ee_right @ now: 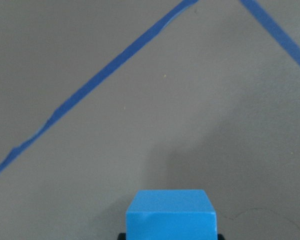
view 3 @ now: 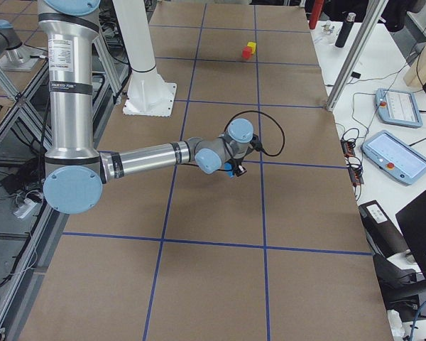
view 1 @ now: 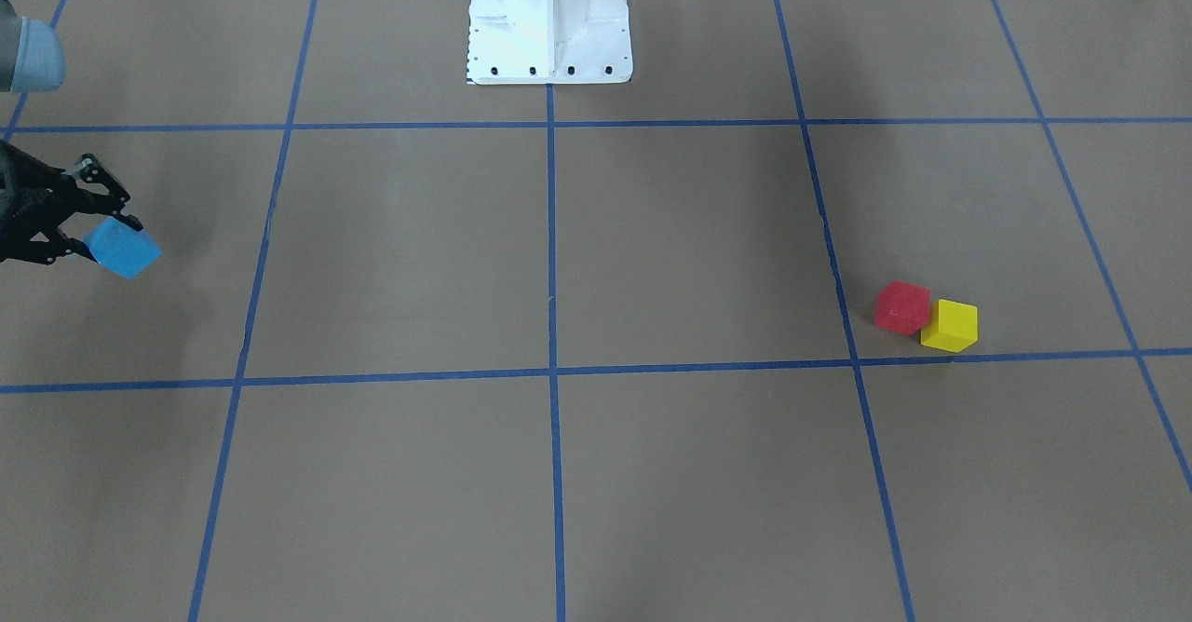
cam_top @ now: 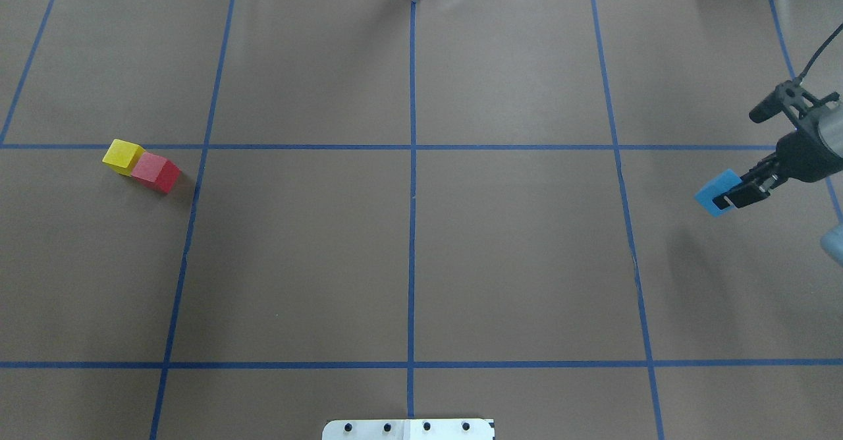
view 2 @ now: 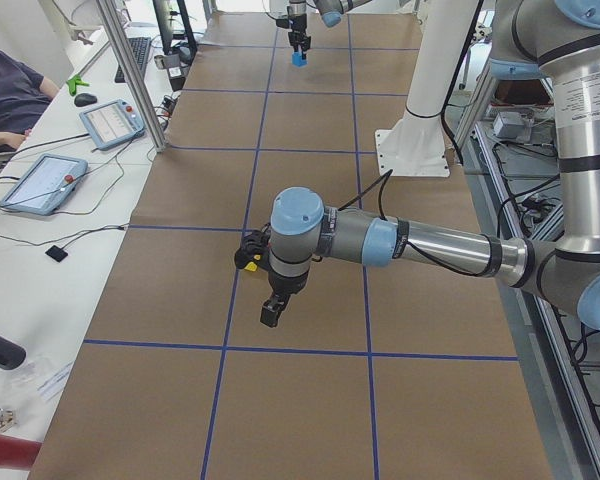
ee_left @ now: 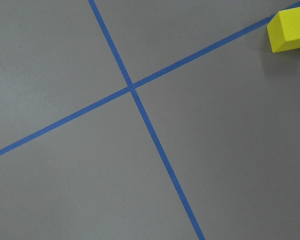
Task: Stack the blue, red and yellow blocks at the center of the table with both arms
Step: 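Carry the blue cube with the right gripper to the table center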
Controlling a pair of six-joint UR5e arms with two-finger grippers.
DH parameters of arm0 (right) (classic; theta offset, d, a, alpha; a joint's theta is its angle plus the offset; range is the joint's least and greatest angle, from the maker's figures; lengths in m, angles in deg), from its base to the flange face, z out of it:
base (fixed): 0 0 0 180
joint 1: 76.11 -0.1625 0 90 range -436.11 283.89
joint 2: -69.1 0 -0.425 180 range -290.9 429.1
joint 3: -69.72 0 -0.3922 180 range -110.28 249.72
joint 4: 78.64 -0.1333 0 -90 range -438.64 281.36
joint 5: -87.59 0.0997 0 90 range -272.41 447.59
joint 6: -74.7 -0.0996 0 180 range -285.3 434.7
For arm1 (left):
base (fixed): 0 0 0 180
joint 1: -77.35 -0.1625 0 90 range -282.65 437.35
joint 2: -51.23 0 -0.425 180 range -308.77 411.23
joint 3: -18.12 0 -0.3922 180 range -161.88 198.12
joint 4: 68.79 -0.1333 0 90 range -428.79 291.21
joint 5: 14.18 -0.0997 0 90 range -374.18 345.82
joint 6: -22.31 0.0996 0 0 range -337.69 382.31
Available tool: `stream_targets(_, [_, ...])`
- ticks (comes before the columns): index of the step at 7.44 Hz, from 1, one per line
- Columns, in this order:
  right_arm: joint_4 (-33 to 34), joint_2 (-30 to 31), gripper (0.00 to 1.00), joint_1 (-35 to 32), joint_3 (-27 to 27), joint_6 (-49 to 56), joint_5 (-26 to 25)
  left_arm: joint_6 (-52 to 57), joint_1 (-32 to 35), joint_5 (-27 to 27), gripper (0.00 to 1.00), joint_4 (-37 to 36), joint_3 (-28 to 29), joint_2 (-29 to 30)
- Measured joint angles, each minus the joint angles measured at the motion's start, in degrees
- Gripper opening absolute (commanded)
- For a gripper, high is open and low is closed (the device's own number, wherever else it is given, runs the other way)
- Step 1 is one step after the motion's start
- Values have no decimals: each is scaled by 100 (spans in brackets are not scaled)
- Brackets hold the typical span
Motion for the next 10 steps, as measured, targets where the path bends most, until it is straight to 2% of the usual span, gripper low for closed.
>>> stream_targets(2, [2122, -1490, 0, 112, 315, -1175, -59, -6, 3, -5, 100, -6, -77, 8])
stream_targets(3, [2922, -2353, 0, 414, 205, -1949, -224, -10, 3, -6, 100, -9, -95, 15])
stream_targets(4, [3285, -3126, 0, 784, -140, -2852, -384, -16, 2, -7, 100, -13, -105, 22])
stream_targets(5, [3286, -3802, 0, 1172, -670, -3698, -573, -60, -1, -6, 100, -15, -109, 32])
stream_targets(6, [2893, -4302, 0, 1571, -1280, -4471, -872, -125, -4, -7, 100, -16, -110, 43])
stream_targets(8, [1830, -4761, 0, 2141, -2224, -5643, -1398, -173, -5, -7, 100, -16, -93, 49])
stream_targets(10, [1510, -5103, 0, 2414, -2787, -6026, -1710, -179, -5, -7, 100, -16, -78, 46])
